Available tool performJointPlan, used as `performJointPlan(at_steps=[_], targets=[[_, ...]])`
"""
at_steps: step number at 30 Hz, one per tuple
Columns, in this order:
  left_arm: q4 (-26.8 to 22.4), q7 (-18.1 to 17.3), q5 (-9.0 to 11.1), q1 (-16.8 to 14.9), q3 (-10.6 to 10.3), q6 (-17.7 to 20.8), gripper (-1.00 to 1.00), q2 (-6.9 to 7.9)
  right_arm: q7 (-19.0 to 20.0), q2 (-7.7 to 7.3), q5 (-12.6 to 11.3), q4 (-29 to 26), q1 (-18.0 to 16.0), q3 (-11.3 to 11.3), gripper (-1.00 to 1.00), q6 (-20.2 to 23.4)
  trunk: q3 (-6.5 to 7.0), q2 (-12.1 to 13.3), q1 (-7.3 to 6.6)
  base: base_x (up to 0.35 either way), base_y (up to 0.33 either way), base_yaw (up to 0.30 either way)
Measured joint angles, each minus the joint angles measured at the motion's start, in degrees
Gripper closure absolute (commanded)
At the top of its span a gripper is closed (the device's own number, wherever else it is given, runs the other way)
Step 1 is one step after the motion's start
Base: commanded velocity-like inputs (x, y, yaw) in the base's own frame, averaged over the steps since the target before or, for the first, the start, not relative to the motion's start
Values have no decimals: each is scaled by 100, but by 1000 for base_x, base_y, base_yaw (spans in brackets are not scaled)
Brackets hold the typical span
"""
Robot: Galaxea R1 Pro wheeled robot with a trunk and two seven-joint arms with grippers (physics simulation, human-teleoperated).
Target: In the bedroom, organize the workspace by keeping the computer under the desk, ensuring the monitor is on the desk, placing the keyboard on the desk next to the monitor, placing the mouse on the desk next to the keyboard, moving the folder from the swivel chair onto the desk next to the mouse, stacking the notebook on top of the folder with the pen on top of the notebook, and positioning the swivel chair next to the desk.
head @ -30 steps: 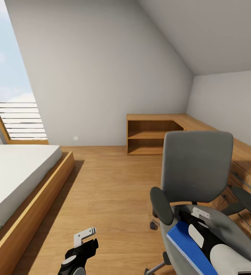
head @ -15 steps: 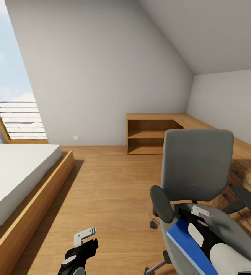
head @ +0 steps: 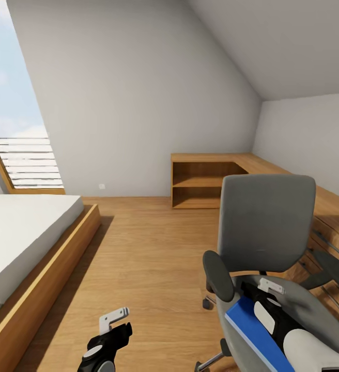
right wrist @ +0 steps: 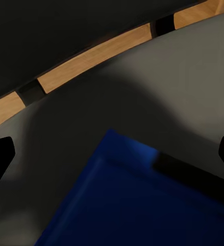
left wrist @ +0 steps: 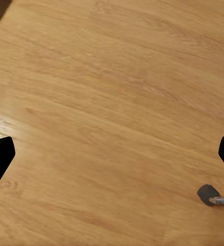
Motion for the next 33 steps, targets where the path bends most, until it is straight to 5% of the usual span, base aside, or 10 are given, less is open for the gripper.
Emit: performJointPlan(at_steps=[33], targets=[[0, 0, 0, 0, 3, -9, -100, 11, 1, 1, -14, 63, -2, -20, -100, 5, 0, 0, 1, -76, 0, 0]])
